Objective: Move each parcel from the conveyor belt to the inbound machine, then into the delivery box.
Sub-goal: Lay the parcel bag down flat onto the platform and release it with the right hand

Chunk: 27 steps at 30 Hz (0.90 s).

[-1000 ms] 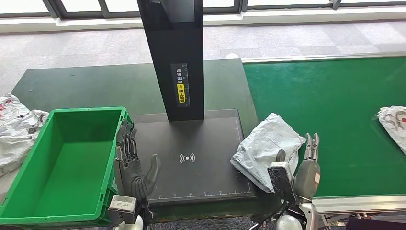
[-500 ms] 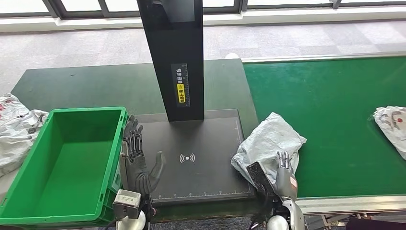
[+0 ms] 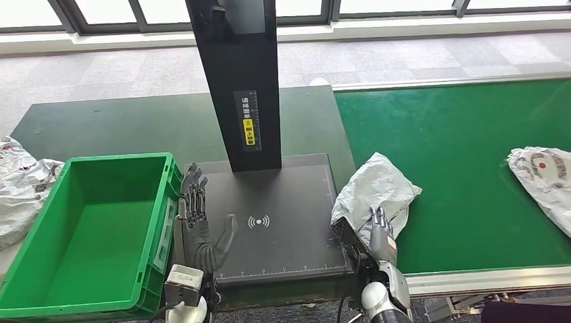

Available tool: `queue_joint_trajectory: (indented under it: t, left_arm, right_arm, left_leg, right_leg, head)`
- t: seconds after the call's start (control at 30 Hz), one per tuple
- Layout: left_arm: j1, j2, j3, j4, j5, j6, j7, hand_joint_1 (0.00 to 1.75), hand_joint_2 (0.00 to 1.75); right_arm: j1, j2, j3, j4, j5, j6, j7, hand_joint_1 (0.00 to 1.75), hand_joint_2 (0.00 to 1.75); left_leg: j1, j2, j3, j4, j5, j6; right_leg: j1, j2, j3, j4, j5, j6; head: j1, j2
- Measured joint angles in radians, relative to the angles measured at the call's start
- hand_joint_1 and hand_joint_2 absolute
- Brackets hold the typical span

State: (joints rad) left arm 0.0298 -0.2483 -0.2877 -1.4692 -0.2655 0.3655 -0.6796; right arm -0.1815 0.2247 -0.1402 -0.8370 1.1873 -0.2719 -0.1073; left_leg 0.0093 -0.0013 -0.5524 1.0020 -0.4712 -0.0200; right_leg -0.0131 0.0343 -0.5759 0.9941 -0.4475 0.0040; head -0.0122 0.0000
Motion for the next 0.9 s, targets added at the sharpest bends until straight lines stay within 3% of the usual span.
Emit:
queue_joint_trajectory:
  t: [0.2, 0.73, 0.9]
  left_arm:
    - [0.000, 0.000, 0.000, 0.001, -0.003, 0.002, 0.000, 0.00, 1.75]
    - [0.000, 0.000, 0.000, -0.001, -0.006, 0.011, 0.000, 0.00, 1.75]
    - [0.001, 0.000, 0.000, -0.005, -0.017, 0.016, 0.000, 0.00, 1.75]
  right_arm:
    - [-0.015, -0.002, -0.004, 0.033, -0.070, -0.043, -0.080, 1.75, 1.75]
    - [-0.022, -0.024, -0.021, 0.007, -0.168, -0.038, -0.146, 1.75, 1.75]
    - [-0.004, -0.023, -0.021, -0.027, -0.245, -0.061, -0.222, 1.75, 1.75]
  left_leg:
    - [0.001, 0.001, 0.003, 0.000, 0.003, -0.003]
    - [0.004, 0.001, 0.006, 0.000, 0.003, -0.006]
    - [0.004, 0.000, 0.001, 0.000, 0.003, -0.006]
  right_leg:
    - [0.001, 0.000, 0.004, 0.000, 0.006, -0.001]
    - [0.002, 0.000, 0.000, 0.001, 0.005, -0.004]
    - [0.002, 0.000, -0.001, 0.002, 0.005, -0.004]
  head:
    - [0.000, 0.000]
    - [0.000, 0.000]
    - [0.000, 0.000]
